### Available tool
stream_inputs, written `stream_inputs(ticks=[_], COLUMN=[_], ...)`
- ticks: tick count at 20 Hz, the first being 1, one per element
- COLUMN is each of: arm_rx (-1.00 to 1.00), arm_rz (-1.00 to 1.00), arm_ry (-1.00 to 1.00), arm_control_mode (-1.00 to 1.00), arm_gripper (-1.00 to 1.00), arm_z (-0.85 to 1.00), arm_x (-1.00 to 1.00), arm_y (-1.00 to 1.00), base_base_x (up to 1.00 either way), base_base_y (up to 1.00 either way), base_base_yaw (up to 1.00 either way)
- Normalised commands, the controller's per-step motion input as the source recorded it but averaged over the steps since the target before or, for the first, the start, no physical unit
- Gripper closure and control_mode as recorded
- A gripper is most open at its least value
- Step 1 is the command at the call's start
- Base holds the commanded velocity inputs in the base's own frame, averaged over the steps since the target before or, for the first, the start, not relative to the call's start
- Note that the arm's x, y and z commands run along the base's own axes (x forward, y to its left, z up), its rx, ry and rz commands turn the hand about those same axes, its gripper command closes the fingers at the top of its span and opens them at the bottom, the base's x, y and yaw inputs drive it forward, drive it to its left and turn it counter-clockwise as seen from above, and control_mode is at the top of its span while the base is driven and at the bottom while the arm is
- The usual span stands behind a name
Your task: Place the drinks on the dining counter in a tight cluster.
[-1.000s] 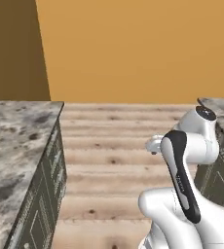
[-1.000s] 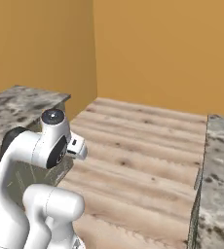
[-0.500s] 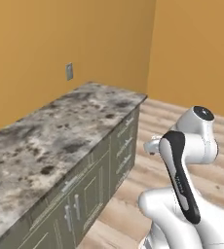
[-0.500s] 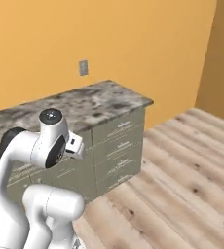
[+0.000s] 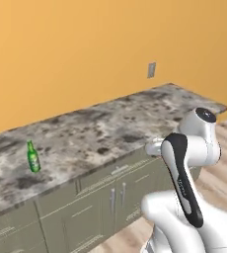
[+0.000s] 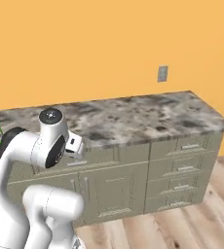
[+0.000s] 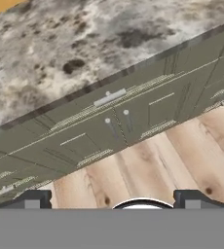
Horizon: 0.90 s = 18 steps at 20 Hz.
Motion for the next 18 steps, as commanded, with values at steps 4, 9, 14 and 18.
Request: stream_inputs(ticks=[4,9,14,18], arm_rx=[0.00,0.00,0.00,0.00], arm_rz=[0.00,0.00,0.00,0.00], arm_ry=[0.00,0.00,0.00,0.00], arm_control_mode=[1.00,1.00,1.00,1.00], arm_gripper=[-1.00,-1.00,-1.00,-1.00], arm_z=[0.00,0.00,0.00,0.00], arm_x=[0.00,0.00,0.00,0.00], arm_y=[0.00,0.00,0.00,0.00], base_base_x=[0.39,0.62,0.38,0.34], base_base_y=[0.00,0.05,0.24,0.46], base_base_yaw=[0.71,0.20,0.04,0.11])
